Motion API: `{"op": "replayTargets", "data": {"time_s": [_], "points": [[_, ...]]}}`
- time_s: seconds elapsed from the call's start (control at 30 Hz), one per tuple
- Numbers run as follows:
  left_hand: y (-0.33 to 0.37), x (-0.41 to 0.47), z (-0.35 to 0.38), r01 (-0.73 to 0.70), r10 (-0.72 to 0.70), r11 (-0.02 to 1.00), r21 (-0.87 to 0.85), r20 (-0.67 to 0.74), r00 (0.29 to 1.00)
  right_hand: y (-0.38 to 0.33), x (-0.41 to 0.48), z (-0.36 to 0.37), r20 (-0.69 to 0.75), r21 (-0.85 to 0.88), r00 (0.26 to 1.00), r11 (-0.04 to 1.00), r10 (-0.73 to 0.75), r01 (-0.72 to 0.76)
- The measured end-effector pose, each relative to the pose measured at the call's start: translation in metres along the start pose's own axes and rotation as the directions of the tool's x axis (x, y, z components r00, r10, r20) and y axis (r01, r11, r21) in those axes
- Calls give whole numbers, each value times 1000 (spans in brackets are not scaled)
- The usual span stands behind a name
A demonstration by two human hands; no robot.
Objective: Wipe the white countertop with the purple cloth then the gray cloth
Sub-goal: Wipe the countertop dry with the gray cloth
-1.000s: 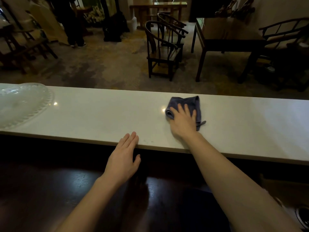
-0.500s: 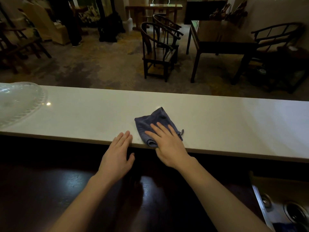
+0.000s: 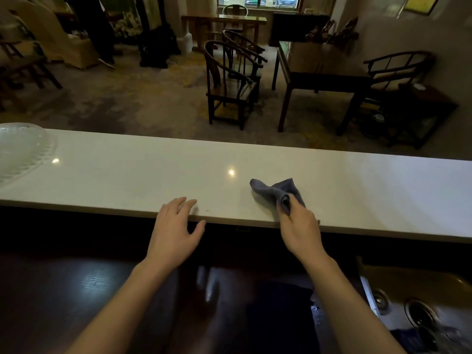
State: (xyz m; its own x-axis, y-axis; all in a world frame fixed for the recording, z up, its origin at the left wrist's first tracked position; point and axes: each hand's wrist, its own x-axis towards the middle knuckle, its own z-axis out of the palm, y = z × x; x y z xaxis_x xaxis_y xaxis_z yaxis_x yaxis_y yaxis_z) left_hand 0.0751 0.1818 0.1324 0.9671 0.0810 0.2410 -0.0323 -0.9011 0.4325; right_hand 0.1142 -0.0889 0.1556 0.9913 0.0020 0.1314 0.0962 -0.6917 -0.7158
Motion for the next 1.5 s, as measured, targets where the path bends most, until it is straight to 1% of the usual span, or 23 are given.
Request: {"op": "replayTargets", "data": {"time_s": [0.07,0.13,0.2,0.27,0.3,0.33,0.4,0.43,0.47,0.5,0.53,0.57,0.6,0.63,0.67,0.7,0.77,0.8,0.83,0.97,1.1,1.3,1.5], "points": [[13,1,-3,9,-11,990,-137,-15,1000,-17,4,-12,52,246,994,964,94,-104],[29,3,-8,73,-73,936,-345,11,997,-33,7,-23,120,429,987,891,108,-150],[45,8,-15,180,-164,809,-559,80,983,-46,5,-31,205,591,973,779,107,-210],[59,14,-22,263,-199,643,-719,175,964,-54,1,-36,303,711,950,644,82,-282],[65,16,-26,287,-173,553,-782,229,958,-56,-1,-38,350,749,935,583,53,-313],[70,18,-30,304,-113,448,-840,285,952,-59,-5,-39,389,777,921,527,26,-343],[74,19,-38,357,42,229,-906,376,926,-63,-12,-38,438,808,899,445,-16,-386],[75,18,-42,384,101,151,-911,401,911,-65,-15,-37,450,818,892,416,-32,-397],[75,15,-44,404,137,106,-909,416,899,-65,-18,-36,457,825,888,393,-43,-406],[73,12,-44,409,135,97,-907,419,898,-63,-20,-33,463,829,885,378,-52,-411],[71,9,-42,398,103,108,-911,408,907,-62,-21,-31,467,829,883,375,-57,-414],[69,5,-39,373,64,134,-918,384,921,-60,-24,-29,462,822,885,400,-53,-405],[65,1,-35,346,38,172,-923,357,933,-58,-27,-27,445,796,895,471,-31,-379],[62,-5,-31,315,24,223,-923,328,944,-55,-31,-23,412,742,911,578,5,-338],[58,-13,-27,284,10,289,-914,300,954,-51,-35,-19,373,666,927,686,34,-293],[53,-21,-21,255,-15,371,-893,268,963,-45,-41,-13,347,587,936,766,54,-262],[40,-38,-6,209,-74,545,-812,201,977,-31,-53,2,344,482,935,839,83,-252],[33,-48,4,197,-92,612,-766,178,980,-22,-60,11,360,460,929,850,87,-258],[26,-57,15,200,-111,655,-728,169,979,-14,-67,20,383,452,920,851,86,-268],[-1,-90,53,296,-224,716,-633,193,955,20,-92,61,490,396,856,834,162,-384],[-21,-112,79,374,-280,741,-558,250,927,51,-114,100,551,307,792,818,263,-486],[-46,-133,112,474,-353,805,-357,354,866,71,-135,137,529,71,768,884,360,-463],[-56,-144,129,469,-364,863,-187,412,835,79,-143,152,530,-45,759,906,379,-421]]}}
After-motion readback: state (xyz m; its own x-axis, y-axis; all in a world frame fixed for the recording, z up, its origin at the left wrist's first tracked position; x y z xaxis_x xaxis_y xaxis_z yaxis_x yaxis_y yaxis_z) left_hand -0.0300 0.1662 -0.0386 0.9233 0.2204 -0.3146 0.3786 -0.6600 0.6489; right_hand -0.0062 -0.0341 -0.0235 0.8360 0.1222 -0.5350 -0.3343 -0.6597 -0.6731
